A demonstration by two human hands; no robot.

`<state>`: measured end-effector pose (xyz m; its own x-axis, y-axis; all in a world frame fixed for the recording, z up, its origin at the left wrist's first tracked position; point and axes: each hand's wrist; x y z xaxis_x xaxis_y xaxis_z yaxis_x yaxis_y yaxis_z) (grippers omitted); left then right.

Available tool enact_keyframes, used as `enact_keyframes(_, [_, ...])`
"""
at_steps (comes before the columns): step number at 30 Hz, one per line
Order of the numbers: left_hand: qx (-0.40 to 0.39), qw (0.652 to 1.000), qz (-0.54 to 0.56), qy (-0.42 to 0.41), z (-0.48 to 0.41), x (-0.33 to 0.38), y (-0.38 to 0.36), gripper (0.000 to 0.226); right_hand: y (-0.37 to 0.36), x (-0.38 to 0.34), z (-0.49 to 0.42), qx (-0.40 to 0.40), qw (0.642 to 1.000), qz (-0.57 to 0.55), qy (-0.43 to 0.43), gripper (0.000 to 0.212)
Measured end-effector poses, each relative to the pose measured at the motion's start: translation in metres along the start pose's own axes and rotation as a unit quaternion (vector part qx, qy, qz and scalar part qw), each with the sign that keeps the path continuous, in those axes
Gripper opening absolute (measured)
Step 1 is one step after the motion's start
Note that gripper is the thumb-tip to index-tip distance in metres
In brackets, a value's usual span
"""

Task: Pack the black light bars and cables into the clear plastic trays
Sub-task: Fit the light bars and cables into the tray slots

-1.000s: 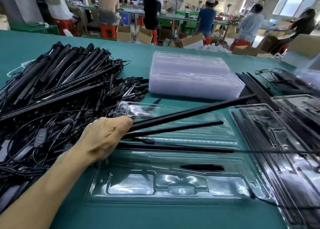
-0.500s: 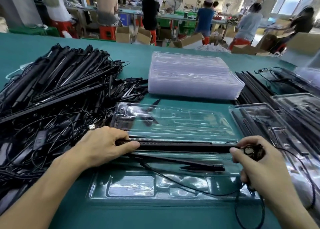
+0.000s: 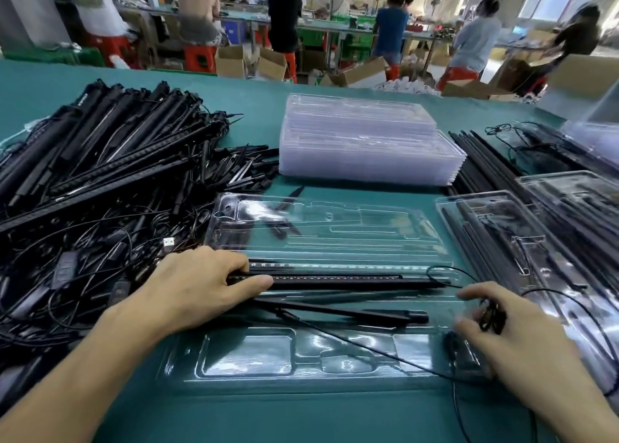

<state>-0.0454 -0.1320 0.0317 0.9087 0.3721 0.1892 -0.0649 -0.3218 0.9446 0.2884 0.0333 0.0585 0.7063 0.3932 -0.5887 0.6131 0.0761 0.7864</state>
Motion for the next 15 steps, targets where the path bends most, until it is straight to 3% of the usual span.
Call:
enact_keyframes(6, [-0.010,0.997,0.067,-0.021,0.000,0.005,0.002,0.078,-0.001,-0.003,0.010,-0.082,0.996,-0.018,0.023,0.024])
enact_keyframes(12, [-0.088,0.993,0.071,-0.039,-0.001,0.010,0.008,0.085,-0.009,-0.007,0.011,-0.070,0.997,-0.002,0.038,0.031])
enact_keyframes(15, [-0.090,0.994,0.046,-0.047,0.000,0.007,0.011,0.085,-0.014,-0.009,0.013,-0.051,0.998,0.008,0.035,0.037])
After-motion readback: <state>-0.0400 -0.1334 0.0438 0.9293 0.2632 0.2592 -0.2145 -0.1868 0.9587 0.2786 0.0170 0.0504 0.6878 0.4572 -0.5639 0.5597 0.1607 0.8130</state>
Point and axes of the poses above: each hand's wrist, its own z-axis away from the middle knuckle, its own y-axis out of the back of the hand, x = y × z, and after that the axes turned 8 degrees about x, right-handed
